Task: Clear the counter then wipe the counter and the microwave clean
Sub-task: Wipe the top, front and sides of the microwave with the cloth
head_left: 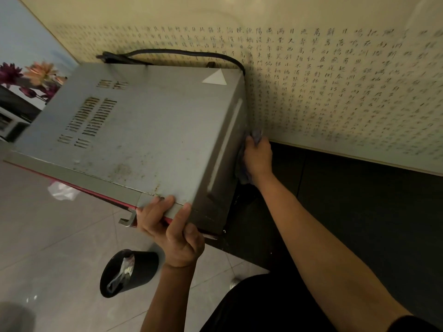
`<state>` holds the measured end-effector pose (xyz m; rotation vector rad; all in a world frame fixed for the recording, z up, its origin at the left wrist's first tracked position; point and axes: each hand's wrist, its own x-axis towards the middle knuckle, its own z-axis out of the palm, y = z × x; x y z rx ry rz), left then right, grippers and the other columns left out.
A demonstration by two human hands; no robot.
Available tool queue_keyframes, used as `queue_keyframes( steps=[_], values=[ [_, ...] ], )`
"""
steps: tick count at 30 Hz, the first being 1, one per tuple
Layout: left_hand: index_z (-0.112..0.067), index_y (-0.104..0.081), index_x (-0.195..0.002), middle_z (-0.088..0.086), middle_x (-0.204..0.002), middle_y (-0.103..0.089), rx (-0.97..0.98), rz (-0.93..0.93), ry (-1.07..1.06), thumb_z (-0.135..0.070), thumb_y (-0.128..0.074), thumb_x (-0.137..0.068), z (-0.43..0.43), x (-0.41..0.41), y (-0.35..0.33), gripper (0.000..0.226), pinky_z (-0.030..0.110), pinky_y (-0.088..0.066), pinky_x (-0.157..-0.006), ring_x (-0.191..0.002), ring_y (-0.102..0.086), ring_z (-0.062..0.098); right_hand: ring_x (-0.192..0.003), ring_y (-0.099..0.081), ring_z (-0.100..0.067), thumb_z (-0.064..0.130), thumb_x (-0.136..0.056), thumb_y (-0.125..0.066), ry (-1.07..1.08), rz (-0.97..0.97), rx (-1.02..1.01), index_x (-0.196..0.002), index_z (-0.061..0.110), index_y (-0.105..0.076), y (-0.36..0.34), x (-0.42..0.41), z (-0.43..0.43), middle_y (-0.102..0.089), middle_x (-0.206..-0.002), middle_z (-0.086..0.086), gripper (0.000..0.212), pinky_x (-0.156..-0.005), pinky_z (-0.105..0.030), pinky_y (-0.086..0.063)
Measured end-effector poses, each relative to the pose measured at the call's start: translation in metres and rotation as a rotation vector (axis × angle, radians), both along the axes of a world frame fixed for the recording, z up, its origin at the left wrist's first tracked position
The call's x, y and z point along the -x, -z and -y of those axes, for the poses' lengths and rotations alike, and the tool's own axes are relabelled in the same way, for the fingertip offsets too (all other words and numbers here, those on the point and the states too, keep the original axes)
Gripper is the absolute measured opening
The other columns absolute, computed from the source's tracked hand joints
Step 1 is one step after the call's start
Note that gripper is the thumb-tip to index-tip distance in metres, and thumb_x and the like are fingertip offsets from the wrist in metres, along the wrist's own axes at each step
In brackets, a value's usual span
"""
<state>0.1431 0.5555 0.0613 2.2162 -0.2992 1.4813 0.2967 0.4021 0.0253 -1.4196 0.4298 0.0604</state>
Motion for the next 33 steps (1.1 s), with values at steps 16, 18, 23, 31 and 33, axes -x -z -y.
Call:
queue_keyframes(
  steps=[16, 18, 23, 31, 33],
  values=[
    [-0.027, -0.048, -0.118, 0.002, -0.123, -0.044, 0.030, 0.021, 0.017, -0.036, -0.035, -0.104, 0.002, -0.003, 0.001, 0.021, 0.063, -0.035, -0.088, -0.130, -0.039, 0.010, -0.107, -0.058, -0.025, 0.027, -0.104, -0.047, -0.044, -0.022, 0.203, -0.119, 0.004, -0.053, 0.026, 0.002, -0.001, -0.060, -0.117, -0.014, 0.028, -0.082, -0.027, -0.041],
    [-0.027, -0.048, -0.118, 0.002, -0.123, -0.044, 0.032, 0.012, 0.021, -0.036, -0.035, -0.104, 0.001, -0.002, 0.000, 0.021, 0.067, -0.035, -0.085, -0.130, -0.040, 0.011, -0.107, -0.057, -0.023, 0.025, -0.104, -0.047, -0.050, -0.006, 0.226, -0.123, 0.004, -0.052, 0.018, -0.002, 0.002, -0.059, -0.120, -0.013, 0.028, -0.083, -0.025, -0.040],
    [-0.027, -0.048, -0.118, 0.002, -0.123, -0.044, 0.020, 0.012, 0.032, -0.037, -0.034, -0.104, 0.002, -0.001, -0.001, 0.022, 0.068, -0.036, -0.082, -0.129, -0.040, 0.011, -0.084, -0.058, -0.009, 0.025, -0.103, -0.051, 0.033, 0.326, 0.194, -0.100, 0.019, -0.052, -0.036, 0.003, -0.001, -0.058, -0.094, -0.004, 0.007, -0.069, -0.012, -0.043],
    [-0.026, -0.046, -0.119, -0.012, -0.138, -0.045, -0.021, 0.022, 0.027, -0.035, -0.033, -0.104, 0.000, 0.000, 0.001, 0.022, 0.063, -0.035, -0.087, -0.131, -0.039, 0.011, -0.097, -0.053, 0.001, 0.020, -0.104, -0.050, 0.024, 0.223, 0.137, -0.123, 0.008, -0.054, -0.005, 0.009, -0.001, -0.056, -0.115, 0.001, 0.023, -0.083, -0.006, -0.041],
    [-0.027, -0.047, -0.119, -0.018, -0.145, -0.041, -0.025, 0.025, 0.030, -0.036, -0.033, -0.104, 0.000, -0.001, 0.000, 0.022, 0.065, -0.035, -0.086, -0.131, -0.039, 0.011, -0.118, -0.048, -0.009, 0.021, -0.106, -0.046, -0.046, 0.022, 0.107, -0.139, 0.005, -0.046, 0.006, 0.000, 0.006, -0.051, -0.128, -0.002, 0.037, -0.090, -0.009, -0.034]
  ],
)
